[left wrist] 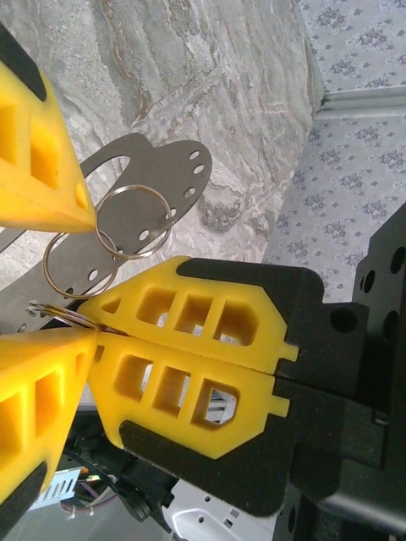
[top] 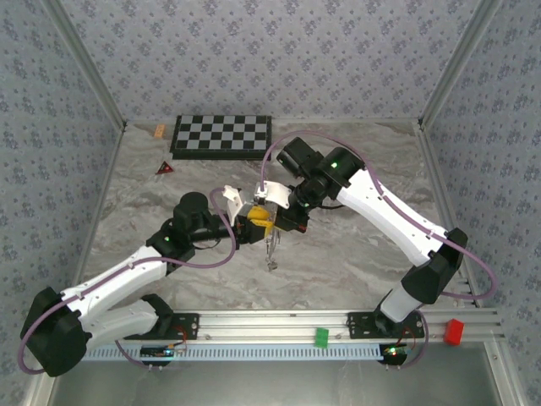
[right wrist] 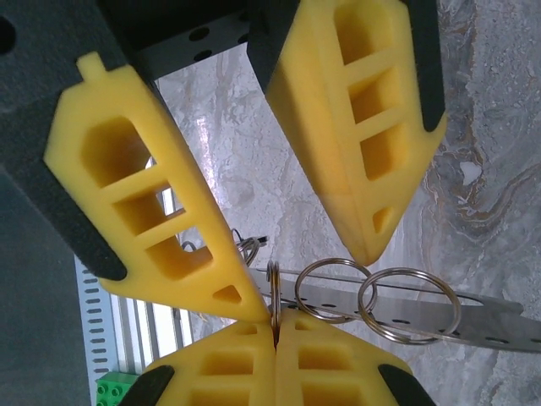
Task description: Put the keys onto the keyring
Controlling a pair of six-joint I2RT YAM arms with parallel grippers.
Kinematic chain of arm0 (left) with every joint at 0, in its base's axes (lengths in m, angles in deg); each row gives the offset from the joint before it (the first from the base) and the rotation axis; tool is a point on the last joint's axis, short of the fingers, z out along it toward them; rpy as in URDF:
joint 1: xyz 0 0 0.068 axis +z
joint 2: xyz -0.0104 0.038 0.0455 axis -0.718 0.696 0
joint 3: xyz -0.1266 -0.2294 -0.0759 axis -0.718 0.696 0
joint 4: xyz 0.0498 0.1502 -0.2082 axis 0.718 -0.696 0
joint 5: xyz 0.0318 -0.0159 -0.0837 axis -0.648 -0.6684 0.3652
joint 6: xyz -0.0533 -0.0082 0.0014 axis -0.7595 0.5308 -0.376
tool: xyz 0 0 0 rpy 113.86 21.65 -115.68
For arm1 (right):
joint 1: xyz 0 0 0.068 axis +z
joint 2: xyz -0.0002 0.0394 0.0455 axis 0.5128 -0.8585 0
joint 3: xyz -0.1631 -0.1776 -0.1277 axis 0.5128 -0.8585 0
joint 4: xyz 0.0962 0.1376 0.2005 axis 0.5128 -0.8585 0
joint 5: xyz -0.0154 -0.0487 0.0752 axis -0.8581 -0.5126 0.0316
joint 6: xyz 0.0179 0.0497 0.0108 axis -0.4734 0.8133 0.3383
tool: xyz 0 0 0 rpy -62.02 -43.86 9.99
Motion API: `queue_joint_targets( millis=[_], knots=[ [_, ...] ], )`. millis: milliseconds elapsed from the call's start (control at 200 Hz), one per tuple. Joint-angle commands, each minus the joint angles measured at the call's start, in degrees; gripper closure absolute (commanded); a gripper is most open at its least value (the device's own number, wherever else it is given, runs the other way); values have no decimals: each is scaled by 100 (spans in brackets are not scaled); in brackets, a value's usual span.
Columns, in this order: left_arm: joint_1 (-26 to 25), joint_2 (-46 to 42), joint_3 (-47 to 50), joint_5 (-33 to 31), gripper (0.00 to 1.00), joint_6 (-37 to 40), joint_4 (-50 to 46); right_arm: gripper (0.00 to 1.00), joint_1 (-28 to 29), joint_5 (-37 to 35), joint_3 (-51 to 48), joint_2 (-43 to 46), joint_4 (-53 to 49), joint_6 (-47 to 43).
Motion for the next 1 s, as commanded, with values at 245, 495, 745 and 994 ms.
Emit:
queue_joint_targets(
  millis=[245,495,745,994],
  knots=[
    [44,146,-274,502,100,58,103,100,46,225,83,211,-35,-87],
    [44,107,-229,474,100,24,173,100,47,242,12,247,16,-74],
    [43,102,-216,509,100,23,193,100,49,353,-15,250,72,-74],
    [44,74,-189,487,100,12,267,100,48,501,-63,280,150,-60]
  ],
)
